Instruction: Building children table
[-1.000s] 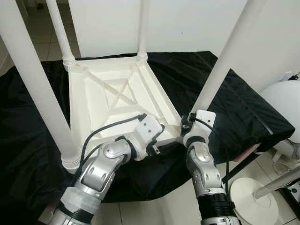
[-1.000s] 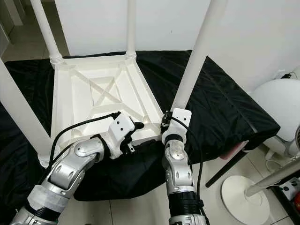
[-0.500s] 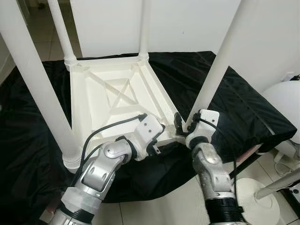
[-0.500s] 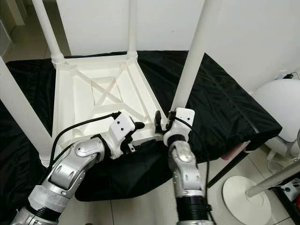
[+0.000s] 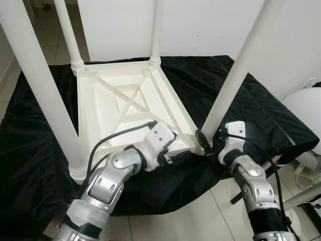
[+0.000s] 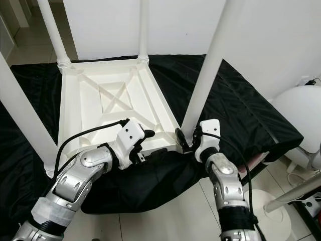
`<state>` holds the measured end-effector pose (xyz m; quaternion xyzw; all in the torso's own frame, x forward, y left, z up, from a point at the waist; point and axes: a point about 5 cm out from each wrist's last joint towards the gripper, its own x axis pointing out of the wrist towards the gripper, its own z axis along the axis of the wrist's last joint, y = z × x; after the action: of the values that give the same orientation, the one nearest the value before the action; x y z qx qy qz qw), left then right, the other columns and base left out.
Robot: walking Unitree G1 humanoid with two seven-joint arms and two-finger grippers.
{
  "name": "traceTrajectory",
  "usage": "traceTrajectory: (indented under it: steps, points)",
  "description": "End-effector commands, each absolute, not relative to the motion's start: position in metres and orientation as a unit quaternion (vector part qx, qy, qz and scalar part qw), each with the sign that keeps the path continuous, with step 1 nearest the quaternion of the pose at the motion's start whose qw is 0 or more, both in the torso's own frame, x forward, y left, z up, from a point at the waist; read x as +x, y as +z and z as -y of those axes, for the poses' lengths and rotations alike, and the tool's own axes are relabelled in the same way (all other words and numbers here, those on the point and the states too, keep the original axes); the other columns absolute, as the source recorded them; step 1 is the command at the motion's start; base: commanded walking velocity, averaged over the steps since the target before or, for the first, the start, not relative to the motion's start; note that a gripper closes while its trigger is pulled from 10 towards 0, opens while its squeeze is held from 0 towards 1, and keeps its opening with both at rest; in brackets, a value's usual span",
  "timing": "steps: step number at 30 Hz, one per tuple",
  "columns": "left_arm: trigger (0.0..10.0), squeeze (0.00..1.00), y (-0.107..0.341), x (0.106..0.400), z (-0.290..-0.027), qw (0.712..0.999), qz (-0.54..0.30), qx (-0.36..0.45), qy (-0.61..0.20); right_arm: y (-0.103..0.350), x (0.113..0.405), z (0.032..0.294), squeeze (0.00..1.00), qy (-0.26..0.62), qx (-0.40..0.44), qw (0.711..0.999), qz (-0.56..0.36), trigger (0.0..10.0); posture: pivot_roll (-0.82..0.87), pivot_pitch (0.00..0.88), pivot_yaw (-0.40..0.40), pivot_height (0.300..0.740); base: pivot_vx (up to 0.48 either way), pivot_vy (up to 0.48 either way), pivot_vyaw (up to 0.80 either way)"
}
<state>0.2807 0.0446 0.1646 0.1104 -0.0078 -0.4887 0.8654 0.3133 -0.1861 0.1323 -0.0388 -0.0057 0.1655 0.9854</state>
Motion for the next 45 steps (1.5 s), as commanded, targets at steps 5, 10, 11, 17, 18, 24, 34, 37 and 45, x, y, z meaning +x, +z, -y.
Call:
traceTrajectory:
  steps: [5, 10, 11, 17, 18, 24, 34, 37, 45]
  points:
    - [10.0, 0.0, 0.167, 0.286, -0.044, 0.875, 0.013, 0.116, -0.47, 0.136, 0.323, 0.189, 0.0, 0.208, -0.067, 0.976, 0.01, 10.0, -0.01, 0.0, -0.046, 0.74, 0.0, 0.0, 0.0]
    - [10.0, 0.0, 0.168, 0.288, -0.045, 0.875, 0.015, 0.117, -0.469, 0.138, 0.332, 0.186, 0.0, 0.231, -0.087, 0.969, 0.005, 10.0, -0.01, 0.0, -0.045, 0.74, 0.0, 0.0, 0.0]
    - [10.0, 0.0, 0.168, 0.288, -0.045, 0.875, 0.015, 0.117, -0.469, 0.138, 0.332, 0.186, 0.0, 0.231, -0.087, 0.969, 0.005, 10.0, -0.01, 0.0, -0.045, 0.74, 0.0, 0.0, 0.0]
    - [10.0, 0.0, 0.17, 0.289, -0.045, 0.877, 0.019, 0.118, -0.466, 0.135, 0.343, 0.182, 0.0, 0.282, -0.115, 0.953, -0.013, 1.1, 0.0, 0.0, -0.053, 0.74, 0.0, 0.0, 0.0]
    - [10.0, 0.0, 0.17, 0.289, -0.045, 0.877, 0.019, 0.118, -0.466, 0.135, 0.343, 0.182, 0.0, 0.282, -0.115, 0.953, -0.013, 1.1, 0.0, 0.0, -0.053, 0.74, 0.0, 0.0, 0.0]
    - [10.0, 0.0, 0.17, 0.289, -0.046, 0.878, 0.02, 0.118, -0.464, 0.13, 0.341, 0.183, 0.0, 0.303, -0.119, 0.945, -0.023, 0.0, 0.0, 0.0, -0.053, 0.74, 0.0, 0.0, 0.0]
    - [10.0, 0.0, 0.17, 0.288, -0.045, 0.878, 0.018, 0.116, -0.465, 0.117, 0.337, 0.189, 0.0, 0.296, -0.106, 0.948, -0.037, 10.0, 0.0, 0.0, -0.054, 0.74, 0.0, 0.0, 0.0]
    - [10.0, 0.0, 0.17, 0.288, -0.046, 0.877, 0.018, 0.116, -0.465, 0.116, 0.337, 0.188, 0.0, 0.285, -0.102, 0.952, -0.038, 10.0, 0.0, 0.0, -0.055, 0.74, 0.0, 0.0, 0.0]
    - [10.0, 0.0, 0.167, 0.283, -0.044, 0.875, 0.013, 0.113, -0.471, 0.109, 0.335, 0.184, 0.0, 0.147, -0.049, 0.987, -0.047, 10.0, 0.0, 0.0, -0.059, 0.74, 0.0, 0.0, 0.0]
